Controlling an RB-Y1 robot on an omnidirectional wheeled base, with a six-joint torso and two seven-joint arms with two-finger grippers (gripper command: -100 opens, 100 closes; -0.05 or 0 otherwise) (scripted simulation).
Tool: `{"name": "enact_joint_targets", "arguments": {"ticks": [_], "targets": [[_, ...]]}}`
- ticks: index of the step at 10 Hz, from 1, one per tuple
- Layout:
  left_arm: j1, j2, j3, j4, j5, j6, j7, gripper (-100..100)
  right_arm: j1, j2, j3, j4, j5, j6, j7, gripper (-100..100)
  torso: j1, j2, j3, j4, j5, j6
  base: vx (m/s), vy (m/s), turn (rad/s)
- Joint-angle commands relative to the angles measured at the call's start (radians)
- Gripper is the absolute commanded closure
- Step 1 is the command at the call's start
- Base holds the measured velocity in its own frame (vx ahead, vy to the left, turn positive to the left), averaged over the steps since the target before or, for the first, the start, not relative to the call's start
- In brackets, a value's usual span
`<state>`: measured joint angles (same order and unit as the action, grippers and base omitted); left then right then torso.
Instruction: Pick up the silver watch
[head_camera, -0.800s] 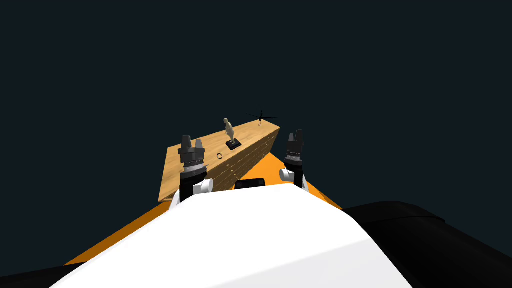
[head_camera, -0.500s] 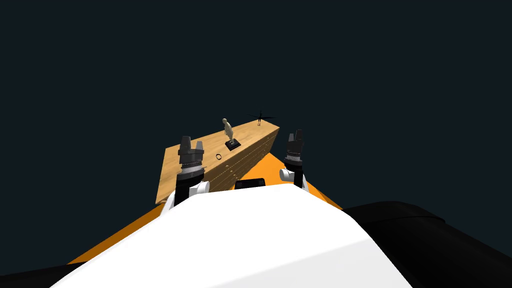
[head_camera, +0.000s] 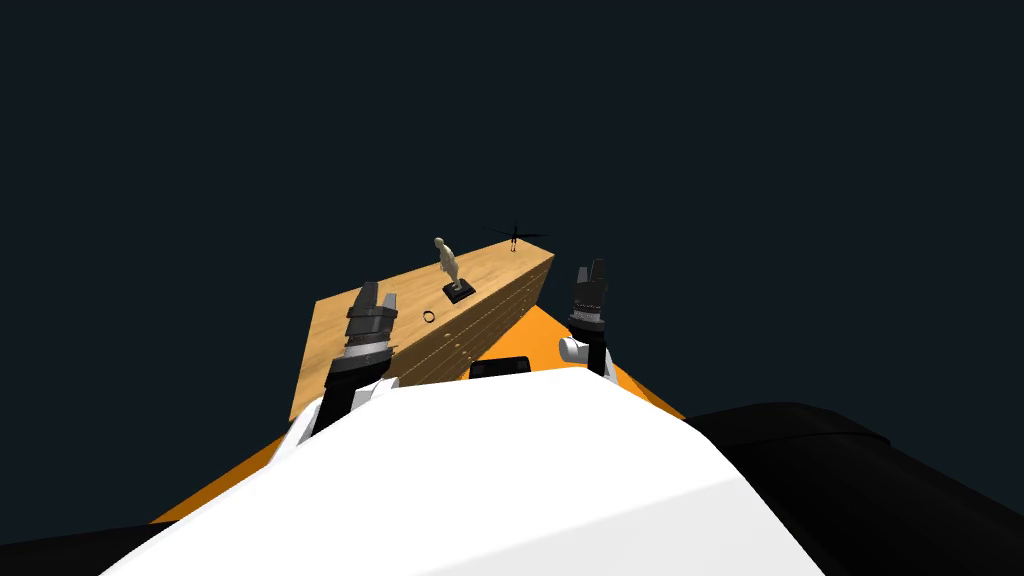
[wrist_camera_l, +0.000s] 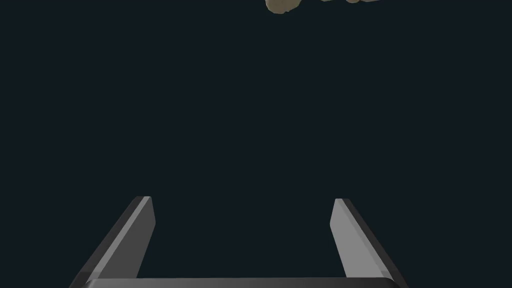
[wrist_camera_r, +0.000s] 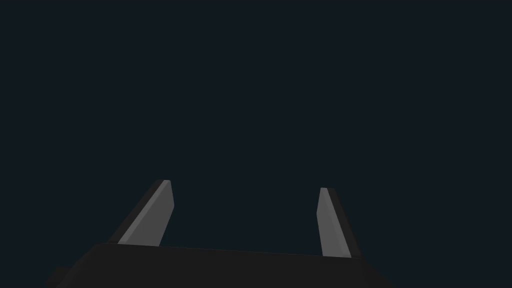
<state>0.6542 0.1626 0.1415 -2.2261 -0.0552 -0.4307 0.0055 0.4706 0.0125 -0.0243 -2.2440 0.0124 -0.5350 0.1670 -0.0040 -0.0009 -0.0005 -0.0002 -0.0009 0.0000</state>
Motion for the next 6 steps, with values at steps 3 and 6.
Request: {"name": "enact_joint_targets", "arguments": {"ticks": [3, 6], "targets": [[0.08, 0.041, 0.047, -0.011, 0.022, 0.049, -0.007, -100, 0.0, 0.0, 0.0, 0.0, 0.0, 0.0, 0.0, 0, 0.001, 0.0, 0.0, 0.0, 0.0, 0.0, 0.016, -0.044, -0.039], [0.168, 0.08, 0.109, -0.026, 0.049, 0.12, -0.014, -100, 0.0, 0.0, 0.0, 0.0, 0.0, 0.0, 0.0, 0, 0.0, 0.0, 0.0, 0.0, 0.0, 0.0, 0.026, -0.06, -0.072]]}}
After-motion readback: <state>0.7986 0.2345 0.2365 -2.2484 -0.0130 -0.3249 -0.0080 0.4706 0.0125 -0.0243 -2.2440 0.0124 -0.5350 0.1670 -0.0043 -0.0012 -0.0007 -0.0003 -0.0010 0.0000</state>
